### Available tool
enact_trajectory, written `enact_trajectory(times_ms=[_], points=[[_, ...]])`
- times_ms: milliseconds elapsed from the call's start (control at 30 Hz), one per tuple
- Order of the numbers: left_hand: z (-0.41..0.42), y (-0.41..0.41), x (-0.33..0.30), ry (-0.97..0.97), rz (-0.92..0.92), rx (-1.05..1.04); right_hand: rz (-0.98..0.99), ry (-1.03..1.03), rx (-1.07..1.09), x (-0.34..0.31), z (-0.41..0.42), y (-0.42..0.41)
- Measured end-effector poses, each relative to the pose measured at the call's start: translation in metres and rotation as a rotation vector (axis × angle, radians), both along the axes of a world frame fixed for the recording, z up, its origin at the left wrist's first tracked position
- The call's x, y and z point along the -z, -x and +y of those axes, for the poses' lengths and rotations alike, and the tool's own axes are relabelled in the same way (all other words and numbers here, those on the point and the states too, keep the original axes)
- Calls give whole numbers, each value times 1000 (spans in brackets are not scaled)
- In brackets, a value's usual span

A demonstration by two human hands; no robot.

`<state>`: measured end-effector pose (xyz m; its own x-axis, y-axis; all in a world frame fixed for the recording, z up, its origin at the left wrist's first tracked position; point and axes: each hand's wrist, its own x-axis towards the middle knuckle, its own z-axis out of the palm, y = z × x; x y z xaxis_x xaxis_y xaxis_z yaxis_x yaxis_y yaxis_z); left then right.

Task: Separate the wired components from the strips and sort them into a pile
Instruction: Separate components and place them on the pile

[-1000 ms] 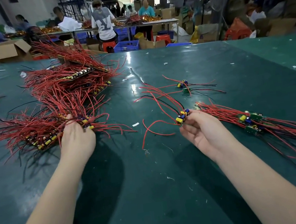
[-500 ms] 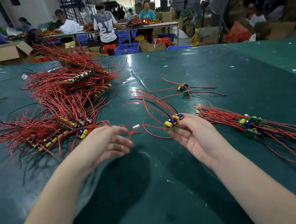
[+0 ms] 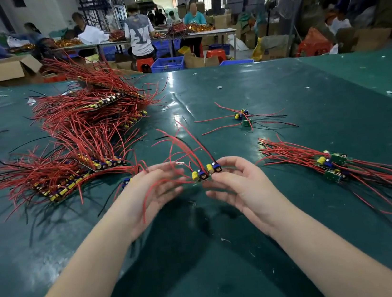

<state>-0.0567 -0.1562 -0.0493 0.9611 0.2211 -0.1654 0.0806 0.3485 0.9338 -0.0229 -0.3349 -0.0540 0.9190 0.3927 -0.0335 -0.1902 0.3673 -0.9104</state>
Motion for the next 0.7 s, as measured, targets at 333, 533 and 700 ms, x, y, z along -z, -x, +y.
enact_trajectory(times_ms=[333,533,700], points=[[37,0,-5,-654,-111,-707,83,-91,52,-7,-6,-4],[7,9,-8,-786,-255,-85,155,-190,-5,-6,-6,-6],[-5,15,-7,-476,-239,208,177,-225,-28,-8,-8,-7]])
